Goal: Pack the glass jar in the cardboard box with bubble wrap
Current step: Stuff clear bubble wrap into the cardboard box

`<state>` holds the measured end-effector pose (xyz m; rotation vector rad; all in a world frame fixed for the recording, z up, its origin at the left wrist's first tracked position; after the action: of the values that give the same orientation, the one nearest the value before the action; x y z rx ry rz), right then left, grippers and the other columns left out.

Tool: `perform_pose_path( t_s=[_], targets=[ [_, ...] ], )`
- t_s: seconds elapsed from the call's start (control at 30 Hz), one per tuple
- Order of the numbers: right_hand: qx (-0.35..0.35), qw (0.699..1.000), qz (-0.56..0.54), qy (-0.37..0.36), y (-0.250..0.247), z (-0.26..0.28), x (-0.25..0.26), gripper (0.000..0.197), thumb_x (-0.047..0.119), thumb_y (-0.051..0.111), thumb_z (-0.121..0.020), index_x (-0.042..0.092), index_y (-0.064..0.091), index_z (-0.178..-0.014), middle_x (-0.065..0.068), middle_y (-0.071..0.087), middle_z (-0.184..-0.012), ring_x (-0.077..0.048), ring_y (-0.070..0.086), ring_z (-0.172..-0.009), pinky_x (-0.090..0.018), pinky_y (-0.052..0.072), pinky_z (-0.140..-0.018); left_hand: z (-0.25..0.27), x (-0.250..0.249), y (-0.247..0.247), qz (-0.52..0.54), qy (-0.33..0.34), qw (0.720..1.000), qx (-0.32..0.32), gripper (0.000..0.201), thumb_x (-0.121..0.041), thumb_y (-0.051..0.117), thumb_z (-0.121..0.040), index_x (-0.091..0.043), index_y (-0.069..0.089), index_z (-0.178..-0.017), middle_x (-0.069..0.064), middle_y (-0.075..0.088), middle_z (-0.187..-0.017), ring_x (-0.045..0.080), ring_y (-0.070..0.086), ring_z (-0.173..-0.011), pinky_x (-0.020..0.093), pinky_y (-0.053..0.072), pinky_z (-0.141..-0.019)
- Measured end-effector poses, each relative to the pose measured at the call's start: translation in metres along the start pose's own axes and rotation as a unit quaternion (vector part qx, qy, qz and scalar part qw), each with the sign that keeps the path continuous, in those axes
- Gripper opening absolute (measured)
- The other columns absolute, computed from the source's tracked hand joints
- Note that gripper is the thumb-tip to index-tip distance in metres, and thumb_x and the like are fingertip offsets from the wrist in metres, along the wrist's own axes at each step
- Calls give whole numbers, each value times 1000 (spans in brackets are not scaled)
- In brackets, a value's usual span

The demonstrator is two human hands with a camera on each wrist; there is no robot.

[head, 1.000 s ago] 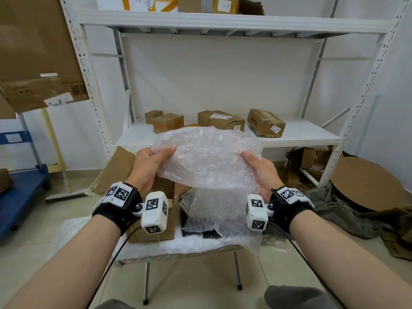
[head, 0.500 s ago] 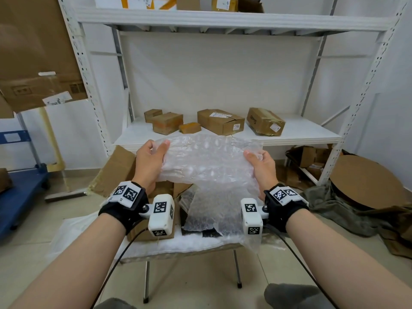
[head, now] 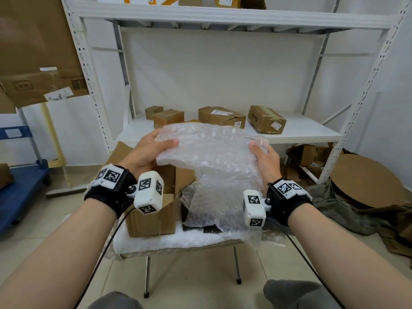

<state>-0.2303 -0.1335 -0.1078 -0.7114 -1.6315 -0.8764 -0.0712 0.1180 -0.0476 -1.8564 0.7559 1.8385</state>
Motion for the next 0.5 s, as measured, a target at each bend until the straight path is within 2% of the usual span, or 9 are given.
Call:
perform_pose_path(
  t_s=[0.07, 0.1, 0.17, 0.23, 0.3, 0.33, 0.4, 0.47, 0.5],
  targets=[
    [8, 1000, -25, 1, 9, 2, 6, 42, 30, 69, -90, 11, 63, -128, -7, 71, -111, -22, 66, -99, -37, 53, -93, -7, -2, -8, 100, 33, 994, -22, 50, -15, 65, -90, -16, 48, -137, 14, 59, -131, 28, 67, -108, 37, 59, -79],
    [7, 999, -44, 1, 15, 3, 8, 44, 28, 70, -89, 11, 62, -129, -7, 70, -111, -21, 65, -100, -38, 53, -94, -6, -5, -8, 161, 46, 986, -12, 48, -24, 62, -94, -16, 47, -139, 13, 60, -133, 29, 64, -115, 40, 57, -88],
    [-2, 996, -90, 9, 27, 2, 11, 58, 28, 72, -86, 11, 54, -138, -7, 69, -117, -20, 66, -103, -39, 53, -98, -5, -8, -7, 283, 55, 958, 5, 53, -45, 57, -94, -15, 49, -138, 11, 63, -131, 27, 62, -119, 40, 51, -100],
    [-7, 991, -132, 16, 41, 1, 14, 65, 27, 73, -87, 13, 45, -145, -9, 69, -116, -17, 66, -94, -39, 56, -92, -4, -9, -5, 360, 59, 931, 10, 65, -53, 60, -88, -14, 47, -139, 13, 62, -132, 29, 61, -120, 43, 46, -105],
    [-7, 992, -122, 22, 58, 1, 15, 62, 25, 70, -90, 17, 42, -145, -6, 67, -111, -14, 64, -86, -32, 56, -81, -3, -6, -3, 368, 58, 928, 25, 74, -50, 66, -82, -14, 42, -142, 14, 59, -135, 30, 59, -123, 46, 45, -106],
    [-4, 994, -110, 23, 67, 6, 18, 68, 29, 71, -87, 19, 39, -146, -6, 64, -118, -14, 64, -93, -31, 56, -85, -3, -3, -1, 350, 50, 935, 28, 78, -47, 68, -79, -13, 39, -143, 14, 57, -137, 30, 57, -124, 46, 45, -106],
    [6, 997, -72, 20, 85, 9, 16, 91, 44, 76, -73, 20, 32, -150, -11, 55, -138, -20, 61, -109, -39, 53, -97, -1, -1, 2, 291, 27, 956, 35, 78, -39, 70, -79, -10, 37, -144, 16, 55, -138, 30, 56, -125, 42, 47, -104],
    [28, 998, -41, 25, 99, 15, 12, 108, 54, 83, -59, 23, 32, -149, -10, 57, -135, -20, 58, -104, -40, 52, -95, -3, 1, -1, 248, 11, 968, 32, 69, -24, 72, -83, -1, 43, -141, 19, 58, -135, 29, 59, -122, 41, 50, -102],
    [41, 998, -28, 24, 105, 13, 8, 110, 58, 85, -53, 23, 36, -146, -4, 59, -130, -18, 59, -106, -38, 50, -95, -6, 2, -6, 243, 6, 970, 20, 65, -16, 74, -83, 3, 46, -138, 21, 59, -133, 30, 61, -119, 41, 49, -102]
  ],
)
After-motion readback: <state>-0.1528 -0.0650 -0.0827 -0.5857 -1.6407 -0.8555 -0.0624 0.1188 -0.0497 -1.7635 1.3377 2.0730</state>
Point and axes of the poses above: each hand's wrist, its own z-axis away from the middle knuckle, its own y-axis out of the palm, x = y × z, the point moved 2 cm from there along -z, towards the middle knuckle
